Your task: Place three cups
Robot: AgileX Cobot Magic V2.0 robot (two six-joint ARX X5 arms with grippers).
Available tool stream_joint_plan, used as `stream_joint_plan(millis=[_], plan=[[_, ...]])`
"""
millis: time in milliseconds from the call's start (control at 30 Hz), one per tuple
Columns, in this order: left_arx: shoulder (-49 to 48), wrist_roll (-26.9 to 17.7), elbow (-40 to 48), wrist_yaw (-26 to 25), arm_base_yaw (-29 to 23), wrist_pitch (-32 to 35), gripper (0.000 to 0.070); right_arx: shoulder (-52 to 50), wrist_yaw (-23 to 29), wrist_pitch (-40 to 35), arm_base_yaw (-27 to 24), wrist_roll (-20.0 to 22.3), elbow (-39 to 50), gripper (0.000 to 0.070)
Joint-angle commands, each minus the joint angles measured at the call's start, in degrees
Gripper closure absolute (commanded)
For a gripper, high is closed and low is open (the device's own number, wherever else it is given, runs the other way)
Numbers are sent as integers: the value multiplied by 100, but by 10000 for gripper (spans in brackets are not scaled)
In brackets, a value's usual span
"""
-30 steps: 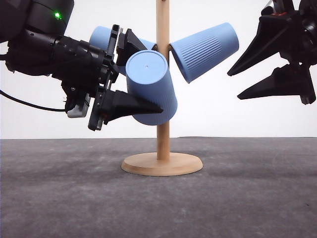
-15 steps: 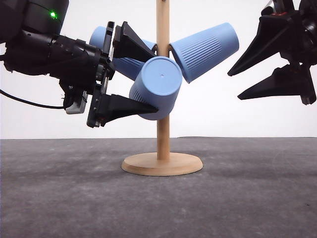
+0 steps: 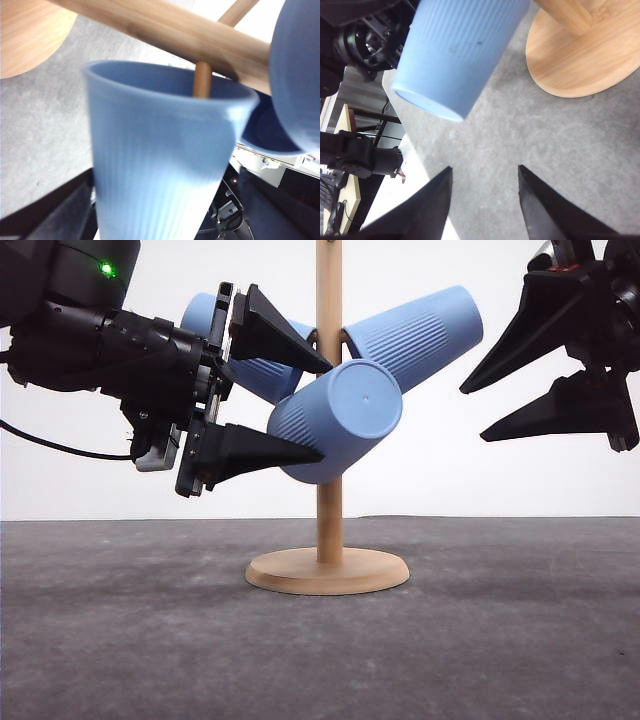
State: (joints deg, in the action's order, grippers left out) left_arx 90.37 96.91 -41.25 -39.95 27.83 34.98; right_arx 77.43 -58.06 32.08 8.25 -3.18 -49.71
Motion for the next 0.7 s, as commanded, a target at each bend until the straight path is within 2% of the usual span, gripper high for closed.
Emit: stream_joint_plan(millis=[0, 67, 300, 667], plan=[[13, 28, -57, 23, -29, 94, 252, 66, 0, -22, 20, 79, -63, 437], [13, 29, -58, 32, -48, 107, 282, 66, 0, -21, 20, 71, -63, 437], [13, 30, -59, 43, -79, 107, 283, 68, 0, 21, 79, -107, -63, 437], [10, 23, -59, 39, -105, 108, 282, 68, 2, -289, 605, -517, -63, 436]])
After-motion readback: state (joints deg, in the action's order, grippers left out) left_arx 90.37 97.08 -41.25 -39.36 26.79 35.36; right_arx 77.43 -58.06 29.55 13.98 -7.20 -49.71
